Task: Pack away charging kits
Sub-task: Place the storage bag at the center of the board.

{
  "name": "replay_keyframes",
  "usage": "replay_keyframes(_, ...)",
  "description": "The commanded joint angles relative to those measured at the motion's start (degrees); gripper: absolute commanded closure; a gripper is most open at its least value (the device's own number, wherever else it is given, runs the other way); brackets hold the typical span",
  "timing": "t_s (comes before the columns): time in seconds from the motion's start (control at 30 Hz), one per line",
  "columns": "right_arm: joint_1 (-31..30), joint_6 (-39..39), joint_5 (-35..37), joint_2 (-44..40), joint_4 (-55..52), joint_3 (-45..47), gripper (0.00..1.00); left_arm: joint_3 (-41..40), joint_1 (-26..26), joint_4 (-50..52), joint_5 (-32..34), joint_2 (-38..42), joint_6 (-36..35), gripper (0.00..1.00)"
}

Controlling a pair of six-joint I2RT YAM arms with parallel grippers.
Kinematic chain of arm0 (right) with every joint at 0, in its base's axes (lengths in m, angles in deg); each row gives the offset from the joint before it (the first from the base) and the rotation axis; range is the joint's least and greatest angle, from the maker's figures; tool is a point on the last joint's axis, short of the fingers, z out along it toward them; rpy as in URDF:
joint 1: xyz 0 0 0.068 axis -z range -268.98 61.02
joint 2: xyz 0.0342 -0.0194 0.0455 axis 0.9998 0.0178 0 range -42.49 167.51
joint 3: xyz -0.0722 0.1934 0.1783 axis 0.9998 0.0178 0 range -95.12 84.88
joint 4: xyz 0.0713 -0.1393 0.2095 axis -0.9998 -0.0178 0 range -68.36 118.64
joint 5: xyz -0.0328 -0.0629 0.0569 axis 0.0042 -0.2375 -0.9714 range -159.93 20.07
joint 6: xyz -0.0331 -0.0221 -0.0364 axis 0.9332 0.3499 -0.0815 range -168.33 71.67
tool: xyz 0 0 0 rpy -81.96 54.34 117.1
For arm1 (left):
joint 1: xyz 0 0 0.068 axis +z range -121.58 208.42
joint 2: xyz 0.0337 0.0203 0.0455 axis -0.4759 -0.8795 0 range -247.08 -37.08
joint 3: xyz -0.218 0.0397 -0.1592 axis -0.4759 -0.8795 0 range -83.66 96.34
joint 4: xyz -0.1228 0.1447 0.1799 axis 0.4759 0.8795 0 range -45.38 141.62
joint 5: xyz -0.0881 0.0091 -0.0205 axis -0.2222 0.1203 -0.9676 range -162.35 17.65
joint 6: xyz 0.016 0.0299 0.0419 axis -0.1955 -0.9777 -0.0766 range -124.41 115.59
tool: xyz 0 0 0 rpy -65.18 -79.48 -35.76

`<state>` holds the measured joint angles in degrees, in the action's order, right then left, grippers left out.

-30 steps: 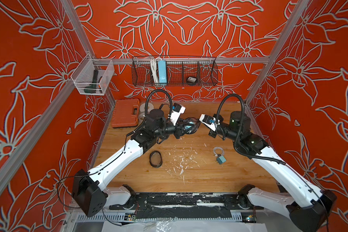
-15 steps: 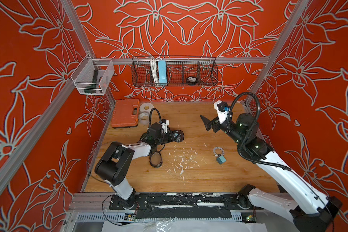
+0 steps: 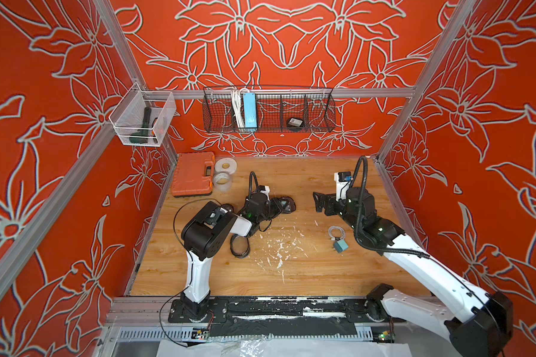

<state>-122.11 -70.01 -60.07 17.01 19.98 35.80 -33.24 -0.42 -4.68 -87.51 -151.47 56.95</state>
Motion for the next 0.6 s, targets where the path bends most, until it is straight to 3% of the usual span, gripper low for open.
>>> replay_keyframes(0.0, 0.29, -5.67, 5.88, -0.66, -6.80, -2.49, 0.02, -1.64, -0.32, 1.24, 6.88, 1.74, 2.40, 0.46)
replay_keyframes(0.03, 0.32, -5.87, 5.87, -0.84, -7.58, -2.53, 0.02, -2.34, -0.57, 3.79, 8.71, 3.18, 2.16, 0.39)
replay_keyframes(0.07, 0.29, -5.81, 5.11, -1.25, -7.63, -2.17, 0.02, -2.91, -0.82, 6.30, 10.62, 4.86, 1.99, 0.16)
replay_keyframes(0.1, 0.29, -5.94, 4.58, -1.66, -7.50, -1.73, 0.02, -3.20, -1.06, 9.18, 12.10, 6.30, 1.76, 0.02)
replay_keyframes(0.3, 0.35, -11.33, 4.96, -3.91, -10.76, -1.00, 0.02, -5.05, -1.57, 22.01, 16.22, 15.20, 2.05, 0.01)
replay_keyframes(0.43, 0.38, -18.12, 3.23, -1.01, -19.45, -5.34, 0.02, -1.32, -1.57, 38.62, 19.67, 20.42, 3.16, 0.01)
replay_keyframes(0.57, 0.42, -18.20, 1.79, -0.18, -22.06, -5.57, 0.02, 1.27, -1.81, 52.28, 23.51, 26.81, 1.79, 0.01)
